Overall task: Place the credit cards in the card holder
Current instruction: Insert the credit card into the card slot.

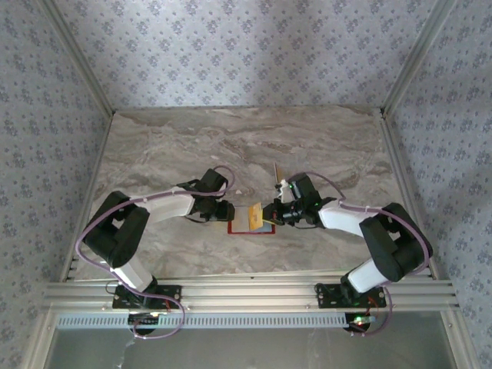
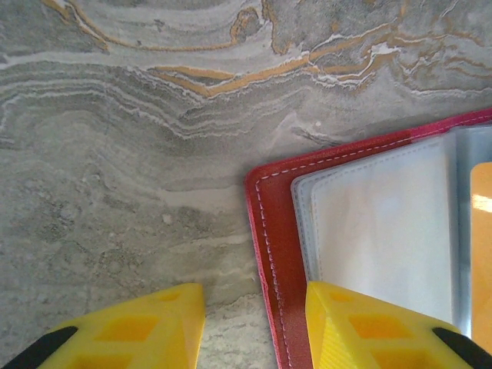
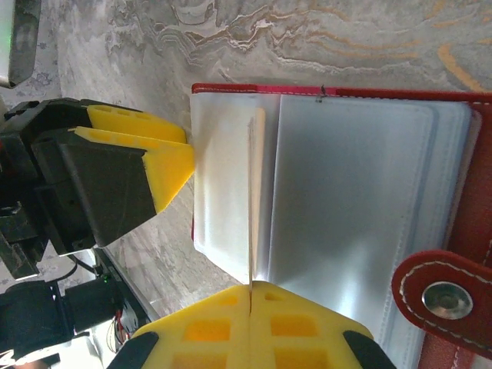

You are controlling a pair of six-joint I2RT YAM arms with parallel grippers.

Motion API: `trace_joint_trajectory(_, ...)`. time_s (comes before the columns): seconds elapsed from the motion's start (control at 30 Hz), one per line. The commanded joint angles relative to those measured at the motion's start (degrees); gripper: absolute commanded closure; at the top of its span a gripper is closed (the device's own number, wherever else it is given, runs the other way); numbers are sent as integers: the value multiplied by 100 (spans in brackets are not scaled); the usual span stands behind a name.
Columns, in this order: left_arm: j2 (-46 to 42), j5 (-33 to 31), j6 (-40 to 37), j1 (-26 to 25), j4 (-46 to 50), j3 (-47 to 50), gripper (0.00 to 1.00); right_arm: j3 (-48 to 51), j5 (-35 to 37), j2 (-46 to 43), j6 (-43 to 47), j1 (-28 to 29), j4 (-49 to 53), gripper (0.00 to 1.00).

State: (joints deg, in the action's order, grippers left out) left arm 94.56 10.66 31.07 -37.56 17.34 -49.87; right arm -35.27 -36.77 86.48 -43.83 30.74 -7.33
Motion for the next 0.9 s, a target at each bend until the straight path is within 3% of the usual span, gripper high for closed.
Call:
trace_joint_trajectory(0.0,193,27,-66,-51,-100,46,60,73,-205,102,-64,-34,-109,100)
trace_joint_trajectory(0.87,326,108,-57,-50,-132,3,62,20,-619,728,4,-171,-492,100)
